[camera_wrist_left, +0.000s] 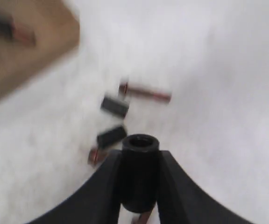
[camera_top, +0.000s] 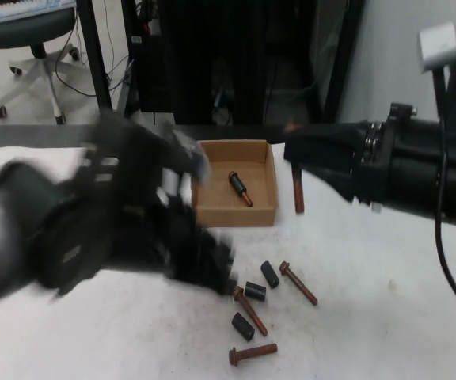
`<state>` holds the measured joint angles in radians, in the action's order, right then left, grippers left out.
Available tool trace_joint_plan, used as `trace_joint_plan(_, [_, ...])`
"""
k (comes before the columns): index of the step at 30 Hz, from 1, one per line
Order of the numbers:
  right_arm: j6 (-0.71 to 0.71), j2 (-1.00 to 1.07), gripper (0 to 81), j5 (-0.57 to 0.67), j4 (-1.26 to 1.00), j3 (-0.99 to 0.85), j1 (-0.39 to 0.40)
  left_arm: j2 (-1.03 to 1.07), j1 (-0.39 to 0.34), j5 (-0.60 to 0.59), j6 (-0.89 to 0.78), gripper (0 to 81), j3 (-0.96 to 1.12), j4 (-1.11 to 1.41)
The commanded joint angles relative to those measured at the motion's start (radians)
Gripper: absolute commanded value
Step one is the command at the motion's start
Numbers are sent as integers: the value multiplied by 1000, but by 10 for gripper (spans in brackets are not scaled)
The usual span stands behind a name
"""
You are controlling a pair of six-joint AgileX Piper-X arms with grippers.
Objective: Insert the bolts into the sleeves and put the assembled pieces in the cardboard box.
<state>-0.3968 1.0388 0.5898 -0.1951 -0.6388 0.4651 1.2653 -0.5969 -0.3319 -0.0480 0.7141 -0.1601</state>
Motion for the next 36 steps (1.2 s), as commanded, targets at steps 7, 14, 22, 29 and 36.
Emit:
trace_joint_plan(7, [-86,-9,8,5,-320,-5,2,-251,0,-88,-271,3,-407,770])
trace_joint_plan(14, [-97,1,8,79,-368,-5,28,-251,0,-164,-288,3,-515,912])
trace_joint_plan(22, [56,111,8,43,-370,-5,210,-251,0,-207,-258,3,-515,912])
trace_joint_plan(29, [83,187,8,13,-448,-5,261,-251,0,-269,-258,3,-515,912])
trace_joint_plan(36, [83,206,8,11,-482,-5,261,-251,0,-277,-258,3,-515,929])
